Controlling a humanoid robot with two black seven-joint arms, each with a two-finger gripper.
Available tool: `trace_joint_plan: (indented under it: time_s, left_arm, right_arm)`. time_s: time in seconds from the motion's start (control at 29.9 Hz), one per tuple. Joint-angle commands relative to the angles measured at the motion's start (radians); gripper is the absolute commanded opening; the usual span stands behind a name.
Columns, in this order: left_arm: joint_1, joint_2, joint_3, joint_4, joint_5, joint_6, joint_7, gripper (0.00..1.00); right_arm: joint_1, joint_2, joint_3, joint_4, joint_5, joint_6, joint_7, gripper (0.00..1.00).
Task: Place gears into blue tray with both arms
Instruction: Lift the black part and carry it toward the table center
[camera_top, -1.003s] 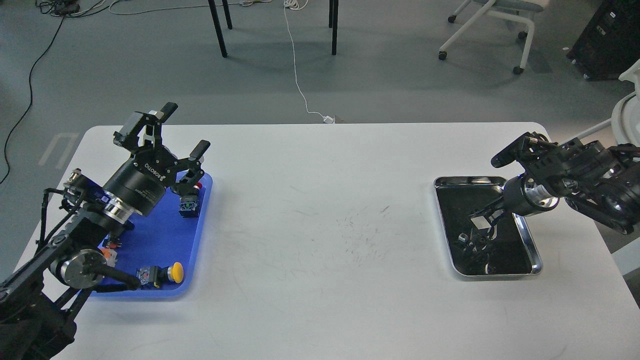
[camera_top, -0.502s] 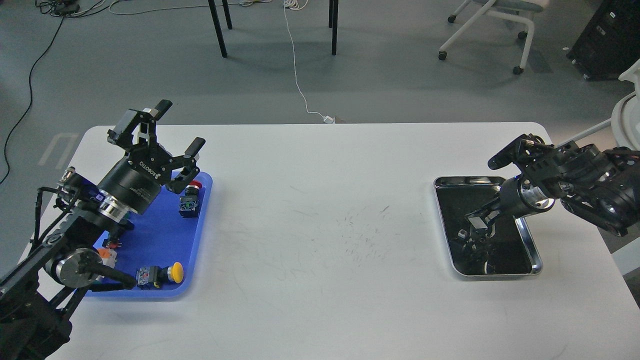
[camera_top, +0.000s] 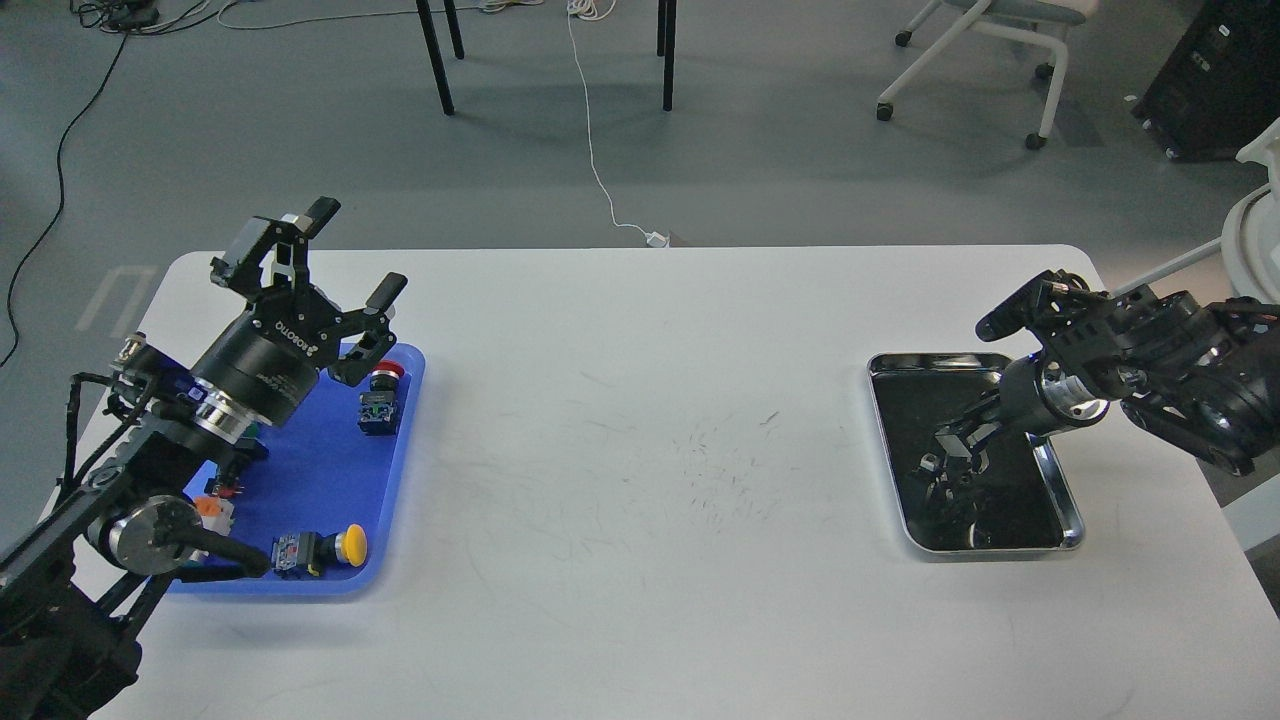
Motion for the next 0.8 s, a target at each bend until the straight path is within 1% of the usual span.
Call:
trace_joint_plan:
  time_s: [0.0, 0.07, 0.27, 0.37, 0.6, 0.7, 0.77]
  left_arm:
    - [0.000, 0.000, 0.000, 0.000, 0.000, 0.000, 0.000, 0.98]
    - [0.000, 0.001, 0.000, 0.000, 0.000, 0.000, 0.000, 0.98]
    - [-0.003, 0.000, 0.000, 0.000, 0.000, 0.000, 0.000, 0.98]
    - [-0.006, 0.000, 0.002, 0.000, 0.000, 0.000, 0.000, 0.98]
    - [-0.011, 0.004, 0.000, -0.009, 0.000, 0.000, 0.000, 0.98]
    - [-0.011, 0.006, 0.000, -0.011, 0.000, 0.000, 0.000, 0.98]
    - [-0.011, 0.006, 0.000, -0.012, 0.000, 0.000, 0.000, 0.98]
  right_arm:
    - [-0.005, 0.000, 0.000, 0.001, 0.000, 0.001, 0.001, 0.20]
    - [-0.003, -0.002, 0.000, 0.003, 0.000, 0.001, 0.001, 0.18]
    - [0.017, -0.009, 0.003, 0.014, 0.003, 0.001, 0.001, 0.18]
    - [0.055, -0.020, 0.003, 0.027, 0.008, 0.001, 0.001, 0.18]
    - [0.197, -0.074, 0.003, 0.156, 0.040, 0.011, 0.001, 0.18]
    - [0.247, -0.054, 0.003, 0.187, 0.069, 0.013, 0.001, 0.19]
    - [0.267, 0.001, 0.000, 0.196, 0.080, 0.013, 0.001, 0.18]
